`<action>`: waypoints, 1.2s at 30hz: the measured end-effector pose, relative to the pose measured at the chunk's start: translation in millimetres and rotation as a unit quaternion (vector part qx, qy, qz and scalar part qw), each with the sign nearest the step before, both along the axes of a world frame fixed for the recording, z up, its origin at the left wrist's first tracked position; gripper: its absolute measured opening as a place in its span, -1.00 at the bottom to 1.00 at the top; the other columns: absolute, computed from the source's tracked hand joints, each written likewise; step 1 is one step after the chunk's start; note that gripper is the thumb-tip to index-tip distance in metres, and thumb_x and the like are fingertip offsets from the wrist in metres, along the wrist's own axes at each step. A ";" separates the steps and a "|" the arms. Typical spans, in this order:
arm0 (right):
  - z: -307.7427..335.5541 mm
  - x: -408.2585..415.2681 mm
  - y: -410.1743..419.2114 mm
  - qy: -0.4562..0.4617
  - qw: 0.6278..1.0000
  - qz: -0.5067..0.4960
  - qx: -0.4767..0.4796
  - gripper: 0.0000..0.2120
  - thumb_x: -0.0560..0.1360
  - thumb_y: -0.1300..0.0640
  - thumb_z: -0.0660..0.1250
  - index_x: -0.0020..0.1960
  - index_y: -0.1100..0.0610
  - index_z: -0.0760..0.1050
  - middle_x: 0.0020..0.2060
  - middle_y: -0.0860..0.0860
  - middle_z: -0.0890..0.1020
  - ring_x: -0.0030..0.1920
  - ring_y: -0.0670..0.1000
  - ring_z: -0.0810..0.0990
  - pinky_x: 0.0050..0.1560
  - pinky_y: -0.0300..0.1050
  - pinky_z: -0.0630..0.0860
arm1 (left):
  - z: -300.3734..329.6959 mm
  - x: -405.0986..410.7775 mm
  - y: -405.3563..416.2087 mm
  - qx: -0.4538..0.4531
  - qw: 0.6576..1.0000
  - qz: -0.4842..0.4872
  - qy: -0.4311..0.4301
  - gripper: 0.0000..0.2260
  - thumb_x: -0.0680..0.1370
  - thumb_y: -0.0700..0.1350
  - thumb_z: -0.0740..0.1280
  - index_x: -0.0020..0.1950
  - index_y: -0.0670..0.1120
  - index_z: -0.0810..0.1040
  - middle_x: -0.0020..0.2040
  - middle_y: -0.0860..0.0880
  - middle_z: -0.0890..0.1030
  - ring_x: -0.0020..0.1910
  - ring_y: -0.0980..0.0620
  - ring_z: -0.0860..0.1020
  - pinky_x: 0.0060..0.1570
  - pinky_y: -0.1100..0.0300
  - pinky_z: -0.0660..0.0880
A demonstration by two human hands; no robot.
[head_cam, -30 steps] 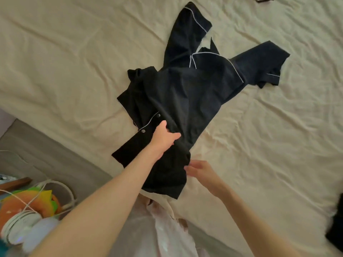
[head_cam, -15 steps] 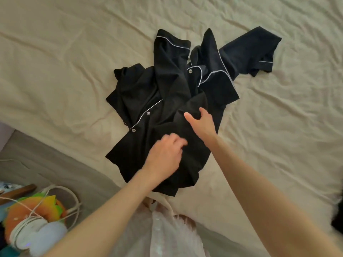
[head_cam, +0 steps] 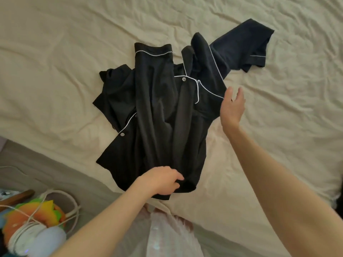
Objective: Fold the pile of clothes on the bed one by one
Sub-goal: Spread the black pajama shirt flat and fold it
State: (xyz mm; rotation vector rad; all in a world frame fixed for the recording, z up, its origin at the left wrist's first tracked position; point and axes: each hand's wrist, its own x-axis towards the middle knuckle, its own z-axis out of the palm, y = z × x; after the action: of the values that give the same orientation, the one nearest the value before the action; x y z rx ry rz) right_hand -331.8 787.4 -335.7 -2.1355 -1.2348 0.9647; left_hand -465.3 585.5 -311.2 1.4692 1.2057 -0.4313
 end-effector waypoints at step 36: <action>-27.4 56.2 -35.9 -0.065 0.887 0.329 -0.318 -0.42 0.62 -0.19 -0.12 -0.32 -0.05 0.54 -0.32 -0.08 0.66 0.00 -0.03 0.58 0.23 -0.05 0.33 | -21.4 -28.9 116.8 0.270 0.958 -0.033 0.093 -0.74 0.61 -0.05 0.18 0.24 0.09 0.56 0.08 0.11 0.57 0.09 0.10 0.50 0.15 0.23 0.35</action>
State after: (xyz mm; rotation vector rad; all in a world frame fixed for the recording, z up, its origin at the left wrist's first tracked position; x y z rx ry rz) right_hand -275.6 751.5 -363.1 -2.2949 -1.9973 1.7279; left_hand -494.3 702.3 -332.5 1.9731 1.5046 -0.2985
